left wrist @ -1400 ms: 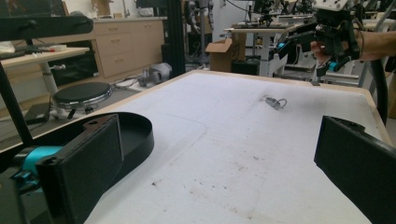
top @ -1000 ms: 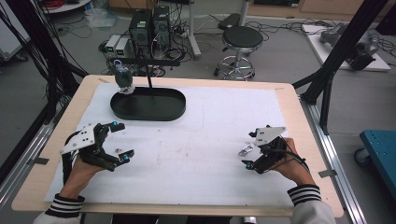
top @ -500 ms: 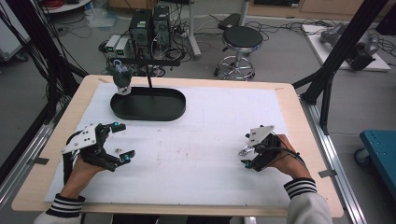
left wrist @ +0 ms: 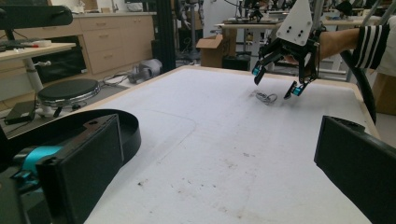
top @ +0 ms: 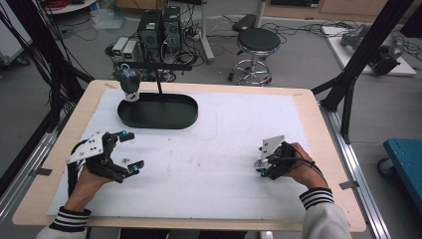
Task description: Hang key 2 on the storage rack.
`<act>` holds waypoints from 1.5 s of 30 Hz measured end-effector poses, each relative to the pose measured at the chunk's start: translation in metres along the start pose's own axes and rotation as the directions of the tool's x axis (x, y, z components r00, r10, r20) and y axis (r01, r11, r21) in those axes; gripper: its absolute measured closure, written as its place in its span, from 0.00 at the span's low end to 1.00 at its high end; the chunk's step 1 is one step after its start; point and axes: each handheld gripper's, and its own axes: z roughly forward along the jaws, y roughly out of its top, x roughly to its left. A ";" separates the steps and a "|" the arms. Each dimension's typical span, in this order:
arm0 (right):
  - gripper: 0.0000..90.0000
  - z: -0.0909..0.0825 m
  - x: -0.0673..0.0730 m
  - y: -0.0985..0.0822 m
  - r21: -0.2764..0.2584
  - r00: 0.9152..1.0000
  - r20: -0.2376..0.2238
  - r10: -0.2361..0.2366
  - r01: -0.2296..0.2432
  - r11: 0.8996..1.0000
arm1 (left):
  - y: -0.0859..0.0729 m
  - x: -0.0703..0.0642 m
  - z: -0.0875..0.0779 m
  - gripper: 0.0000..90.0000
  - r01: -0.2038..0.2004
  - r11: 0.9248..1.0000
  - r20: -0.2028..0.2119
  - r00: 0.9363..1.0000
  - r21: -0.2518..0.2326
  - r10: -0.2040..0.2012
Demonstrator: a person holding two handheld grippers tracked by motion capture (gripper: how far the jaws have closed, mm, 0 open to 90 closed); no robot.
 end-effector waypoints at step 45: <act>0.93 0.003 0.002 0.003 0.082 0.992 0.011 -0.124 0.122 0.989 | -0.001 0.003 -0.003 0.02 0.017 1.000 -0.010 1.000 -0.010 -0.018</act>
